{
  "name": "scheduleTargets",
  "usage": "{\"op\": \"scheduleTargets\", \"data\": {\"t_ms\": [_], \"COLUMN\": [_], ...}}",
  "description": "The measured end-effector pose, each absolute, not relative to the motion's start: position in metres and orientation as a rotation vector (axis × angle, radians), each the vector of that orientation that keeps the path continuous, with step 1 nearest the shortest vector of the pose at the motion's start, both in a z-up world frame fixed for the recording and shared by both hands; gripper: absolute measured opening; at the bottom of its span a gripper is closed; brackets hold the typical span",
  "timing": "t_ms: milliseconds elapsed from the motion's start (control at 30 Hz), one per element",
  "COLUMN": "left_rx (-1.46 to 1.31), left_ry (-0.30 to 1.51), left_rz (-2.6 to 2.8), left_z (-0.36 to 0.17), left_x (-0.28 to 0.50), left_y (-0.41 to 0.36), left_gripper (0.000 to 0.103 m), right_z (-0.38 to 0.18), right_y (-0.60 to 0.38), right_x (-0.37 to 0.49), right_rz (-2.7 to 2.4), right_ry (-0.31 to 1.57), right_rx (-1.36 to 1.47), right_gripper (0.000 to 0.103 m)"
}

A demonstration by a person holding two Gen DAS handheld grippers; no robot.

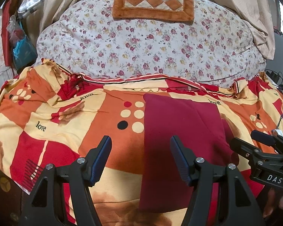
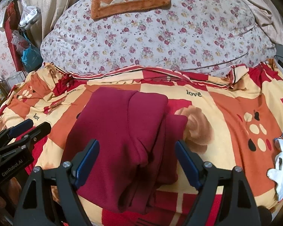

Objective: Fold small clothes

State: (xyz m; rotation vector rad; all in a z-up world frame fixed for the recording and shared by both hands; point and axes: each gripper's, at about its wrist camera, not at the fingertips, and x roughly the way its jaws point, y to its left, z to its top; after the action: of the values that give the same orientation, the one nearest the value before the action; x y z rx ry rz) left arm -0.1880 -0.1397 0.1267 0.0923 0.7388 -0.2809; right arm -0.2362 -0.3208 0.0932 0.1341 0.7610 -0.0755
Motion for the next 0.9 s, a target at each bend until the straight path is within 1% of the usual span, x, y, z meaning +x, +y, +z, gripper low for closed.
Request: {"op": "scheduleTargets", "data": {"t_ms": [900], "left_rx": [0.092], "left_ry": [0.772], "left_rz": [-0.282], "left_z": [0.112], "left_x": [-0.167], "left_y": [-0.149], "left_gripper": [0.044], "right_z": [0.082], "right_y": [-0.323], "right_x": [-0.214], "right_rz": [-0.089], "right_ry": [0.799], "right_rx": [0.147], "right_gripper": [0.086]}}
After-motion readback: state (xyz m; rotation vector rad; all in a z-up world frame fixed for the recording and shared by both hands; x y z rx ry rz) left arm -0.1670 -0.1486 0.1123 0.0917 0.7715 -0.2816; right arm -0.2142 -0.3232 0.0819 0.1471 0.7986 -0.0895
